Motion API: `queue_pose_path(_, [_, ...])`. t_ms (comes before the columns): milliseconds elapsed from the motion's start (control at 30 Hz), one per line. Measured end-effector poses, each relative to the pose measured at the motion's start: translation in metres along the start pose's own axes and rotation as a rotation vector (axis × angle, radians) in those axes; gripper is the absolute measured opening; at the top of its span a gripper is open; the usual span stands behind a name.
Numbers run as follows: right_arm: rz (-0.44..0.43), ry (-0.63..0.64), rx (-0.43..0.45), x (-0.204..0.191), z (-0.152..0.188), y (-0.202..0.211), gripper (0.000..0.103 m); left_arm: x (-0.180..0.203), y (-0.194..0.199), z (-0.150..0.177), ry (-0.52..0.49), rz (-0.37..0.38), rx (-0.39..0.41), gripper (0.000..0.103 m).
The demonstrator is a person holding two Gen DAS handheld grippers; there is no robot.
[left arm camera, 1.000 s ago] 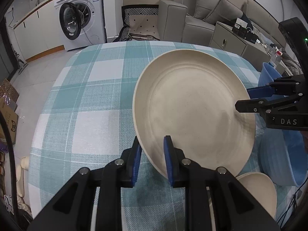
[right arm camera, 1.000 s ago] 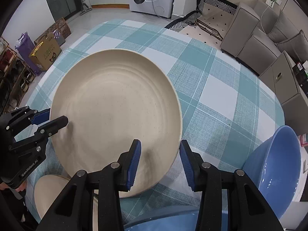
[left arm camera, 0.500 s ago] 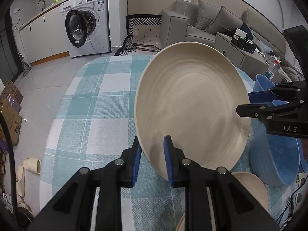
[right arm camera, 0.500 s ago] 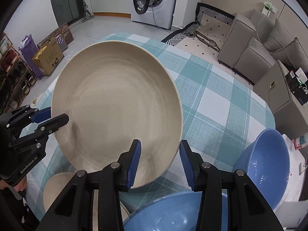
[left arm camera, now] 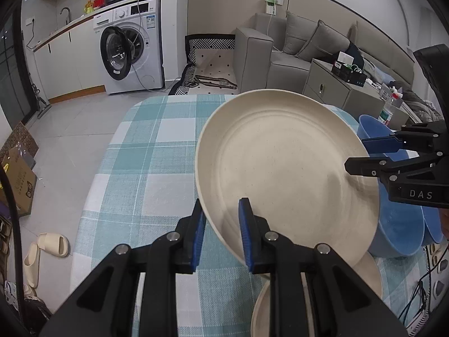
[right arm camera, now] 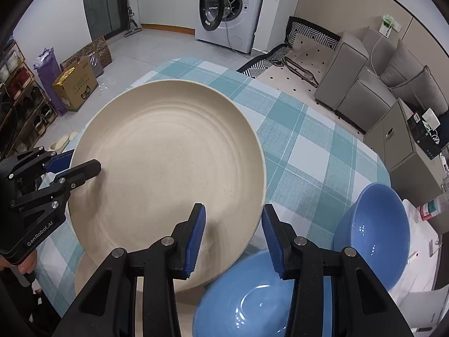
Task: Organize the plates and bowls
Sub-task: 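Lift the cream plate with both tools and carry it toward the plate stack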
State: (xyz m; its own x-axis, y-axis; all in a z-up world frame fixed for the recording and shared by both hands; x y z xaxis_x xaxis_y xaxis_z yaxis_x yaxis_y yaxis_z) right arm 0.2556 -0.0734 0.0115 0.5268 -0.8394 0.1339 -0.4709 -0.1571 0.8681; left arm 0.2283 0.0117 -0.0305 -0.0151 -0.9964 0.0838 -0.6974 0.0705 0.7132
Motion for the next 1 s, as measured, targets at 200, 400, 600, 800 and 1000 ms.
queue_pose_path(200, [0.000, 0.006, 0.021, -0.015, 0.014, 0.018, 0.043, -0.001, 0.019, 0.010, -0.005, -0.007, 0.023, 0.021])
queue_pose_path(400, [0.005, 0.011, 0.036, -0.029, 0.032, 0.032, 0.043, 0.000, 0.034, 0.021, -0.012, -0.007, 0.042, 0.021])
queue_pose_path(600, [0.021, 0.003, 0.054, -0.037, 0.051, 0.048, 0.043, 0.006, 0.047, 0.035, -0.028, 0.001, 0.055, 0.021])
queue_pose_path(800, [0.027, -0.003, 0.066, -0.042, 0.068, 0.060, 0.043, 0.012, 0.060, 0.045, -0.041, 0.011, 0.068, 0.022])
queue_pose_path(1000, [0.027, -0.023, 0.068, -0.044, 0.086, 0.066, 0.043, 0.020, 0.067, 0.057, -0.066, 0.021, 0.067, 0.022])
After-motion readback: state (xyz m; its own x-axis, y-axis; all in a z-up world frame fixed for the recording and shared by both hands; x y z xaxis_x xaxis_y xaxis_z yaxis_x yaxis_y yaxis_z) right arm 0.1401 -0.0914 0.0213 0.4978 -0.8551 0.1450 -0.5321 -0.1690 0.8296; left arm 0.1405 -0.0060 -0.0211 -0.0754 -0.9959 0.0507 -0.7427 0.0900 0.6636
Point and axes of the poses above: each gripper's, at about its wrist camera, not at the fingertips, and y roughly against the way its jaws point, x to its right, z to its underside, the point moved 8 cm from there along -y, roughly the way its jaws point, and after that the axes turned 2 degrees about x, right-handed, at the moved point
